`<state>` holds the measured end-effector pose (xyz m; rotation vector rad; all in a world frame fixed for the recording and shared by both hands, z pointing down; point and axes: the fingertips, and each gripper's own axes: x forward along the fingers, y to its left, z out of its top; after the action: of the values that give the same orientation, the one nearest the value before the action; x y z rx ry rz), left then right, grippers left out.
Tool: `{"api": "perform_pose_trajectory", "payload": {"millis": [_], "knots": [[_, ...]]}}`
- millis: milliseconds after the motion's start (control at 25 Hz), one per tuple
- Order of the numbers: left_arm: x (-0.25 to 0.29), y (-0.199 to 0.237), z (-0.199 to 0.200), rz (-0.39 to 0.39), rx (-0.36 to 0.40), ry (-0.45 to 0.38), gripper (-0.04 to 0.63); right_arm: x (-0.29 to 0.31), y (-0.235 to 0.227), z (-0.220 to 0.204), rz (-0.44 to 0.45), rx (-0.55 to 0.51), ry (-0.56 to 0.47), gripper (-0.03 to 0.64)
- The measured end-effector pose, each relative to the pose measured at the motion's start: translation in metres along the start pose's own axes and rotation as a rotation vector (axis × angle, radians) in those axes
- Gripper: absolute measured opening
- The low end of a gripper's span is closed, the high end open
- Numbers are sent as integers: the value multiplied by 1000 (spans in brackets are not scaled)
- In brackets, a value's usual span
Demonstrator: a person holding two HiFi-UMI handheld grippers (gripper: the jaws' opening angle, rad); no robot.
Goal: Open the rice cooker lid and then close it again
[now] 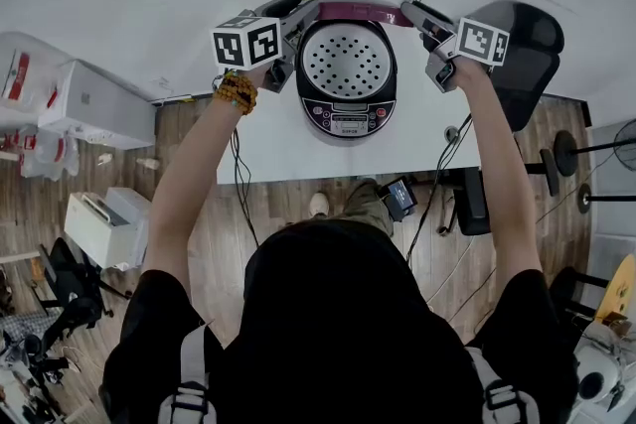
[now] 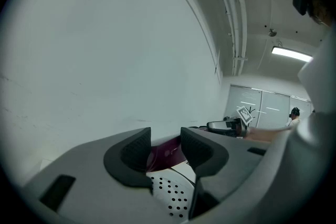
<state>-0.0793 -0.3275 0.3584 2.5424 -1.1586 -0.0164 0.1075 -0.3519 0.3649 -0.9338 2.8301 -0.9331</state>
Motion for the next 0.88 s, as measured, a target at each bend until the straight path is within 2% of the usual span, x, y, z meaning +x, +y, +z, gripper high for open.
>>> {"api": "perform_pose_trajectory", "payload": {"millis": [200, 360, 880], "knots": [[-7, -5, -10, 4, 17, 9, 164, -5, 2, -10, 1, 6, -9, 210], [-12, -11, -21, 16, 53, 31, 166, -10, 6, -22, -7, -33, 0, 210], [-26, -21, -50, 32, 104, 33, 166, -18, 7, -52, -50, -62, 6, 196]]}}
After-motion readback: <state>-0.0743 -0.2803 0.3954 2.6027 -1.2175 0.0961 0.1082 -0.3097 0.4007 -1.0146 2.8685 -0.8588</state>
